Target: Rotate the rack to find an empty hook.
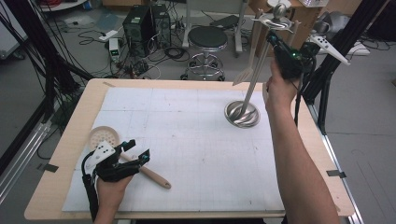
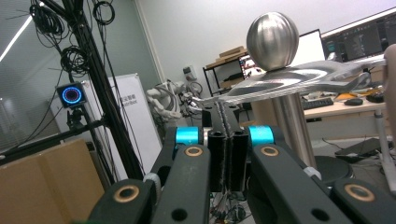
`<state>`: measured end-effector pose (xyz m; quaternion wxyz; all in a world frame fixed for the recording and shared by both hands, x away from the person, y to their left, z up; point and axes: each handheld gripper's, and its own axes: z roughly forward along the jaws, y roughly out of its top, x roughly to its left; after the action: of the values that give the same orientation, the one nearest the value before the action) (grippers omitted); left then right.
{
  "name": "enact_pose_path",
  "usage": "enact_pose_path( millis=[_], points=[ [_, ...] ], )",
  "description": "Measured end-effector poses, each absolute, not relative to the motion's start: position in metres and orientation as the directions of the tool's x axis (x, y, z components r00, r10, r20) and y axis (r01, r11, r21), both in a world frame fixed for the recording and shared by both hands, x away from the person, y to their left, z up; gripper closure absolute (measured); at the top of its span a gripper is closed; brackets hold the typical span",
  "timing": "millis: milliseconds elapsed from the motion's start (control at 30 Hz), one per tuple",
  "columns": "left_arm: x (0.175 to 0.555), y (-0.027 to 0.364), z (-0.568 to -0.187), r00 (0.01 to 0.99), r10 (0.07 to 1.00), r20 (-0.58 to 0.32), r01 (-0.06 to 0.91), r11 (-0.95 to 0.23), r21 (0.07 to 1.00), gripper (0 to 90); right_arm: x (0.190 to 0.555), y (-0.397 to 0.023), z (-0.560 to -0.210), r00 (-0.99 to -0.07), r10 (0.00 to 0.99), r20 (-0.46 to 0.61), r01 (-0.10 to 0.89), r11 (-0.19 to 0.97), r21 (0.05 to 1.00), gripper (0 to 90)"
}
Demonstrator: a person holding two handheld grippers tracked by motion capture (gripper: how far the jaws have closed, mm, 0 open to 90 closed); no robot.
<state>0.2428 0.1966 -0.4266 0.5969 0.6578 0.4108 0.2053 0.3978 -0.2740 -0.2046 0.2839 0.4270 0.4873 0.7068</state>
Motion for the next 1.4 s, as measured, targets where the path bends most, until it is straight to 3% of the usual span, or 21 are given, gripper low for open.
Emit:
enact_pose_path(
  millis=[400, 433, 533, 667, 800, 1067, 1400],
  points=[
    [0.243, 0.196, -0.427, 0.582, 0.785, -0.215, 0.295, 0.043, 0.955, 27.8, 0.389, -0.288, -0.218, -0.474, 0.813, 0.338, 0.015, -0.376, 0.927, 89.7],
    [0.243, 0.195, -0.427, 0.582, 0.784, -0.215, 0.294, 0.043, 0.955, 27.8, 0.387, -0.29, -0.22, -0.473, 0.815, 0.333, 0.017, -0.37, 0.929, 86.8],
    [0.243, 0.195, -0.426, 0.583, 0.783, -0.217, 0.295, 0.045, 0.954, 27.9, 0.382, -0.292, -0.224, -0.465, 0.826, 0.318, 0.022, -0.348, 0.937, 63.7],
    [0.243, 0.194, -0.426, 0.587, 0.78, -0.215, 0.295, 0.041, 0.955, 28.0, 0.375, -0.292, -0.229, -0.475, 0.838, 0.269, 0.009, -0.301, 0.953, 44.9],
    [0.243, 0.194, -0.426, 0.589, 0.779, -0.217, 0.297, 0.041, 0.954, 28.0, 0.37, -0.293, -0.236, -0.478, 0.838, 0.262, 0.019, -0.288, 0.958, 33.0],
    [0.243, 0.192, -0.426, 0.594, 0.775, -0.216, 0.294, 0.041, 0.955, 28.0, 0.36, -0.298, -0.257, -0.47, 0.853, 0.227, 0.044, -0.235, 0.971, 20.2],
    [0.242, 0.191, -0.426, 0.596, 0.774, -0.214, 0.293, 0.039, 0.955, 28.0, 0.345, -0.309, -0.285, -0.449, 0.859, 0.244, 0.099, -0.223, 0.97, 17.8]
  ],
)
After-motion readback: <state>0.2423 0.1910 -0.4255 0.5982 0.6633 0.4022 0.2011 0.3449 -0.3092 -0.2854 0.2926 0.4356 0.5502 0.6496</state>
